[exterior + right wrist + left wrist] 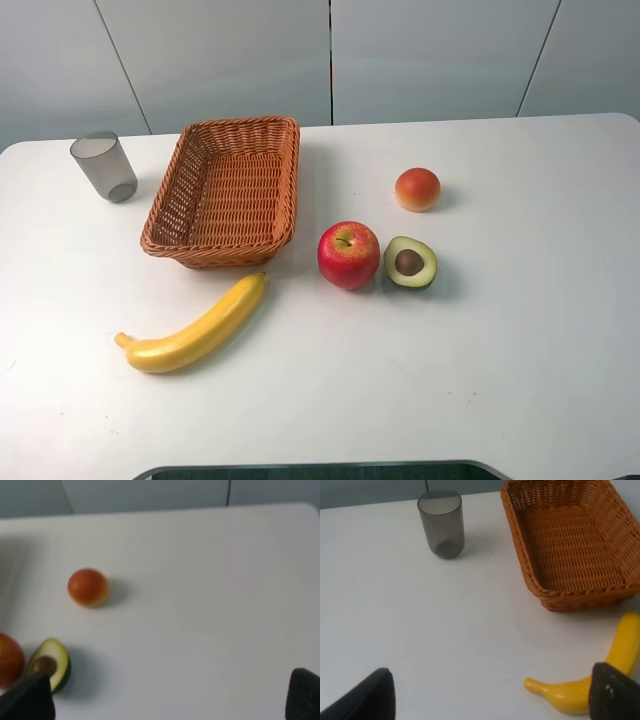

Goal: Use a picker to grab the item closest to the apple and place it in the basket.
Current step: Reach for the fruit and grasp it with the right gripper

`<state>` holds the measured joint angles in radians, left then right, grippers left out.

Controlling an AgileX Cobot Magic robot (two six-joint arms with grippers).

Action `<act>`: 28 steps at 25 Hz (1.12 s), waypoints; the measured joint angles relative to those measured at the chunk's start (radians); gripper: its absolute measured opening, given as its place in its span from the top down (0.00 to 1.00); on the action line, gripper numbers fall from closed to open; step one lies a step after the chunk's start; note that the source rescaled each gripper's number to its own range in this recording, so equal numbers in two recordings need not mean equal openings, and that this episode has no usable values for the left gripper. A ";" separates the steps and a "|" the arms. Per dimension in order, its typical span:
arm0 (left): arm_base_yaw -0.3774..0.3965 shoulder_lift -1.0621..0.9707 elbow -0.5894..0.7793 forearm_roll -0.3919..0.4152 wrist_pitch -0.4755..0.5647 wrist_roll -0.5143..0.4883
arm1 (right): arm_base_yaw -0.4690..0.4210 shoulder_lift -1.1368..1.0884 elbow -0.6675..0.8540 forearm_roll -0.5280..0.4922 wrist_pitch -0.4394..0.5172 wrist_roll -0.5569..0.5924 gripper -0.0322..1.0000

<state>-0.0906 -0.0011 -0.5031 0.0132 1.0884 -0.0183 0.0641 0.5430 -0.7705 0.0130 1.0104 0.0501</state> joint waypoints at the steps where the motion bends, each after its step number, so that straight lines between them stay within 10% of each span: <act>1: 0.000 0.000 0.000 0.000 0.000 0.000 | 0.030 0.044 0.000 -0.002 -0.010 0.000 0.00; 28: 0.000 0.000 0.000 0.000 0.000 0.000 | 0.408 1.001 -0.081 0.112 -0.229 -0.456 0.00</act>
<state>-0.0906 -0.0011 -0.5031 0.0132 1.0884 -0.0183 0.4721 1.5438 -0.8513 0.1247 0.7814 -0.4064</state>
